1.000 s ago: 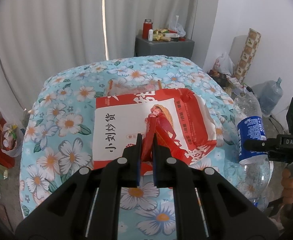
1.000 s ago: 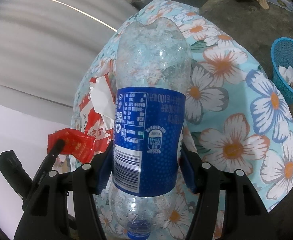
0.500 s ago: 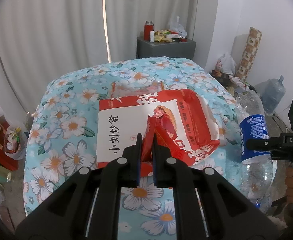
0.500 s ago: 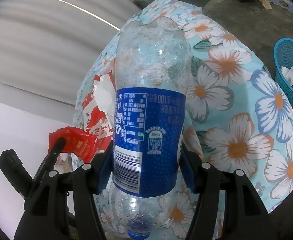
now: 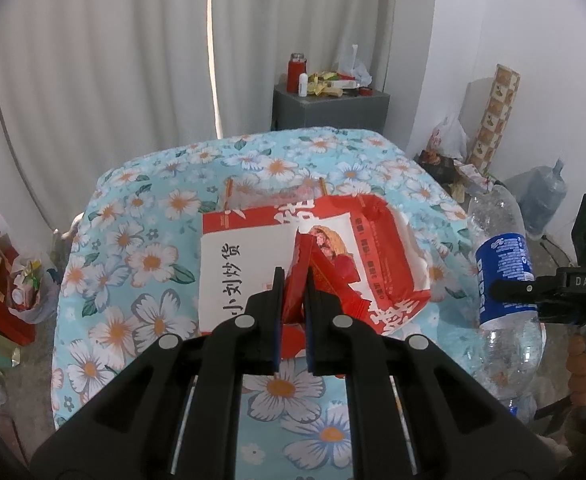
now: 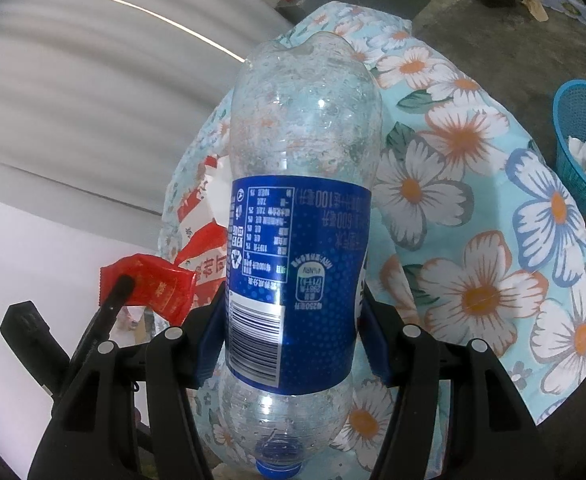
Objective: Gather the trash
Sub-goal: 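Lift the red snack bag with the left tool while the right tool carries the bottle toward the wastebasket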
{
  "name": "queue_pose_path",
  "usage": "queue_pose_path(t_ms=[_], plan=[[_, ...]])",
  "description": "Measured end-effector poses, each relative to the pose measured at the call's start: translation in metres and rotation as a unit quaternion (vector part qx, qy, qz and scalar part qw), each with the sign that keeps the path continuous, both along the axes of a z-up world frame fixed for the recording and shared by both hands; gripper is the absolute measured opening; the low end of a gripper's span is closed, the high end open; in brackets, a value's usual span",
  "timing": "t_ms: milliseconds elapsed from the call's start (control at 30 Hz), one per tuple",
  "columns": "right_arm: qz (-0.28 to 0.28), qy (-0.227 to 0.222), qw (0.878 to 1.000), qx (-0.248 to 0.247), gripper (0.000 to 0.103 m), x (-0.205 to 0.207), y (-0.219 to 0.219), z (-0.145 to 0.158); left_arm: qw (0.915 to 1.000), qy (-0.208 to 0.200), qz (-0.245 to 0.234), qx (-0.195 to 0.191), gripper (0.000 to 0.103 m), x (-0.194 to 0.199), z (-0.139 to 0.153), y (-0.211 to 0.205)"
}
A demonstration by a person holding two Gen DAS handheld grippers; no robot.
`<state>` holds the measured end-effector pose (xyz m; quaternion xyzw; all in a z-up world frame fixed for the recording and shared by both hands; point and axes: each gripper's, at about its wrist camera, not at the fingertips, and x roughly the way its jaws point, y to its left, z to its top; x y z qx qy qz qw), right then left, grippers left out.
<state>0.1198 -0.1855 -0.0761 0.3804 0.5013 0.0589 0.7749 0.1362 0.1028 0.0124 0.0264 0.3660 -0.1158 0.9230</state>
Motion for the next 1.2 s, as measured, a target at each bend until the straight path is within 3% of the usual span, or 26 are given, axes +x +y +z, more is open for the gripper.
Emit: queue_pose_path(t_ms=[300,500,1200], plan=[[-0.009,-0.018,1.0,0.007,0.058,-0.011,-0.01,0.007,0.9989,-0.027,-0.021,-0.032,0.006,-0.006,0.029,0.002],[-0.024,-0.041,0.999,0.02,0.058,-0.026,-0.023,0.012,0.9967,-0.024,-0.048,-0.061,0.006,0.005,0.046,-0.009],[-0.091,-0.08,0.99,0.073,0.058,-0.083,-0.077,0.006,0.9877,-0.03,-0.149,-0.035,0.006,0.015,0.064,-0.115]])
